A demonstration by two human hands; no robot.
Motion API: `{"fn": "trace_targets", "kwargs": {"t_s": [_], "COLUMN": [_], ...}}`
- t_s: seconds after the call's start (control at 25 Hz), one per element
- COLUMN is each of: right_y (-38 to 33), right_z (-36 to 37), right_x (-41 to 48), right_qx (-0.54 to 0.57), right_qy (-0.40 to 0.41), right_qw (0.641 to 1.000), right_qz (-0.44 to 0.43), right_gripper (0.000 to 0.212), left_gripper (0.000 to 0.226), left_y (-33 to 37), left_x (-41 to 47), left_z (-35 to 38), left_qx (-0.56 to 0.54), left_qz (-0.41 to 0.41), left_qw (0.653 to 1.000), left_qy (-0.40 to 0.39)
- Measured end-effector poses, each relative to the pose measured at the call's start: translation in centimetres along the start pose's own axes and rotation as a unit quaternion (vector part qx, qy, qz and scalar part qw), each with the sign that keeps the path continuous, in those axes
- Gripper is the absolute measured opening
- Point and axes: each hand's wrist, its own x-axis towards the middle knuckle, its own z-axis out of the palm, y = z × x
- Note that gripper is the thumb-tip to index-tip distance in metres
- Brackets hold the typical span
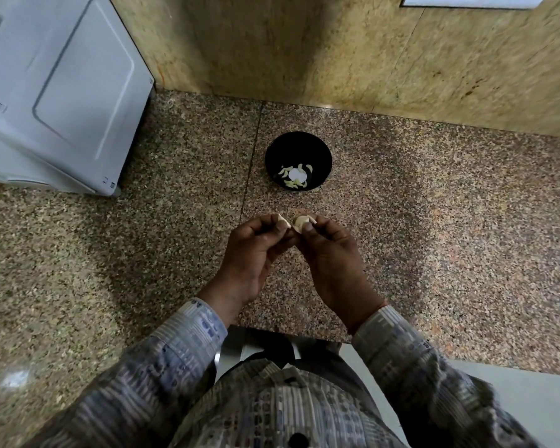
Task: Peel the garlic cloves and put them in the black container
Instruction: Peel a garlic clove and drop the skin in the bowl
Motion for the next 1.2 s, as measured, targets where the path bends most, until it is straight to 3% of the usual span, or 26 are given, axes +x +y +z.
{"fn": "trace_targets", "kwargs": {"t_s": [0.08, 0.2, 0.24, 0.36, 0.44, 0.52, 0.68, 0.8, 0.84, 1.0, 1.2], "right_y": [0.8, 3.1, 4.3, 6.8, 7.9, 8.3, 6.9, 5.8, 5.8, 5.4, 4.4], "right_z": [-0.2, -0.2, -0.3, 0.5, 1.6, 2.3, 1.3, 0.2, -0.1, -1.3, -1.1], "right_x": [0.9, 3.1, 4.1, 6.7, 8.1, 8.9, 7.2, 4.3, 3.5, 2.6, 2.7], "right_qx": [0.024, -0.156, -0.263, -0.548, -0.615, -0.637, -0.596, -0.435, -0.406, -0.403, -0.274], "right_qy": [0.018, 0.064, 0.07, 0.036, -0.01, -0.03, 0.019, -0.005, -0.031, -0.006, 0.034], "right_qw": [0.998, 0.981, 0.958, 0.836, 0.788, 0.77, 0.801, 0.899, 0.911, 0.913, 0.953], "right_qz": [0.048, 0.093, 0.086, 0.003, -0.026, -0.028, -0.056, 0.049, 0.073, 0.059, 0.125], "right_gripper": [0.013, 0.006, 0.004, 0.008, 0.006, 0.007, 0.014, 0.009, 0.012, 0.01, 0.013], "left_gripper": [0.017, 0.017, 0.014, 0.011, 0.012, 0.009, 0.009, 0.011, 0.012, 0.013, 0.012], "left_y": [0.0, -0.3, -0.4, -0.6, -0.7, -0.8, -1.6, -2.8, -3.2, -4.6, -5.5], "left_x": [0.4, 0.7, 0.7, 0.6, 0.5, 0.5, 1.1, 1.5, 1.6, 1.8, 2.3], "left_z": [-1.1, -3.2, -4.0, -5.7, -6.9, -8.0, -9.1, -8.6, -8.3, -7.1, -6.2], "left_qx": [-0.082, -0.11, -0.101, -0.078, -0.071, -0.063, -0.045, -0.029, -0.021, 0.03, 0.235], "left_qz": [-0.049, -0.079, -0.085, -0.105, -0.123, -0.135, -0.134, -0.13, -0.128, -0.121, -0.018], "left_qw": [0.995, 0.989, 0.988, 0.984, 0.979, 0.974, 0.972, 0.977, 0.98, 0.986, 0.969], "left_qy": [0.012, 0.056, 0.076, 0.125, 0.149, 0.169, 0.188, 0.169, 0.15, 0.109, 0.077]}}
